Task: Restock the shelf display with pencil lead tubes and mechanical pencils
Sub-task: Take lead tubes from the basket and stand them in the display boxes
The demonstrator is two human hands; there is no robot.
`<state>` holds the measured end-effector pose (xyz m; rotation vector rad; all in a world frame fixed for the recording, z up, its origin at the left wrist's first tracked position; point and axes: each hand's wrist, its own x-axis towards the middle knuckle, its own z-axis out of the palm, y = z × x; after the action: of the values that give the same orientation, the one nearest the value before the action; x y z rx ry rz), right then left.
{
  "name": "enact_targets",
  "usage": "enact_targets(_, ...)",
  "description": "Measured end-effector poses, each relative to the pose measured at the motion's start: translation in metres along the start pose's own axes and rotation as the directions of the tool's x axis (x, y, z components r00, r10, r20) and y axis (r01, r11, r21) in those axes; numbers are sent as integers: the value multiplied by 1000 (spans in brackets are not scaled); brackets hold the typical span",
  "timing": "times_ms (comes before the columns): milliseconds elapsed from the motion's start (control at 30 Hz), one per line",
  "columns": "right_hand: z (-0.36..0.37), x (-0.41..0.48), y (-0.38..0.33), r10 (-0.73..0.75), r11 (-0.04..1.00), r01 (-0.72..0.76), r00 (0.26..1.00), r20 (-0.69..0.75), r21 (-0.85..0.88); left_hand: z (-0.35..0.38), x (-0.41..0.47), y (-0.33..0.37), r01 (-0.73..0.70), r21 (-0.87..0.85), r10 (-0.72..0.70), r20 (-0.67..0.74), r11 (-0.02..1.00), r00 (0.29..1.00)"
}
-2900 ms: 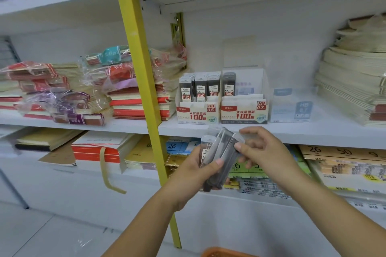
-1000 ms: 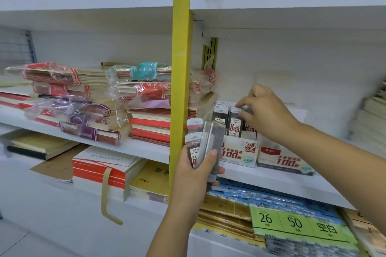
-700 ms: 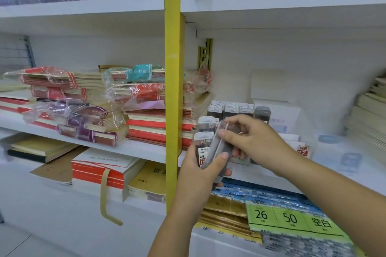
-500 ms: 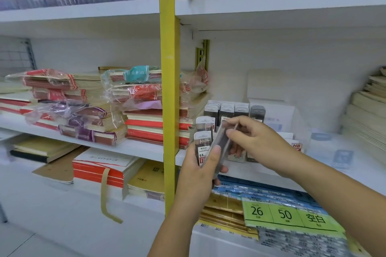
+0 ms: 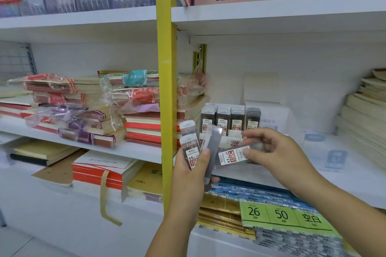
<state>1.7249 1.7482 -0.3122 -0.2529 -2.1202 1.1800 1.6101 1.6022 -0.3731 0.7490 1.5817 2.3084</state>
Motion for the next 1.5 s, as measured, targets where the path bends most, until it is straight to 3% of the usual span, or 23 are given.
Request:
enact_targets(100, 3, -3, -7, -34, 960, 72, 989, 143, -269, -2, 2, 4, -7, -35, 7, -1, 999, 1000)
enact_targets(233, 10, 1, -19, 37, 949, 91, 919, 392, -303, -2, 4, 6, 0, -55, 3, 48, 998, 999)
enact_targets(300, 10, 3, -19, 69, 946, 85, 891, 449, -314, 0, 4, 6, -8, -91, 13, 54, 996, 998)
enact_targets(367, 1, 8, -22, 49, 968, 51, 922, 383, -246, 3, 7, 6, -25, -138, 32, 46, 990, 998)
enact_targets(467, -30, 29, -30, -127, 986, 130, 991, 33, -107, 7, 11, 7, -34, -159, 41, 42, 987, 998)
enact_targets(567, -61, 54, -34, -306, 925, 253, 938, -161, -282, 14, 13, 4, -27, -129, 33, 44, 991, 998)
enact_targets(700, -66, 75, -27, -361, 817, 248, 924, -127, -521, 22, 15, 0, -28, -113, 34, 55, 993, 998)
enact_targets(900, -53, 83, -10, -337, 693, 292, 940, 62, -660, 28, 16, -2, -16, -74, 20, 59, 997, 998)
enact_targets(1267, -78, 94, -21, -333, 752, 243, 942, -36, -612, 29, 18, -5, -26, -21, 28, 62, 999, 998)
enact_targets(1500, -55, 93, -7, -327, 643, 321, 936, 130, -695, 30, 20, -9, -32, 21, 31, 75, 999, 997)
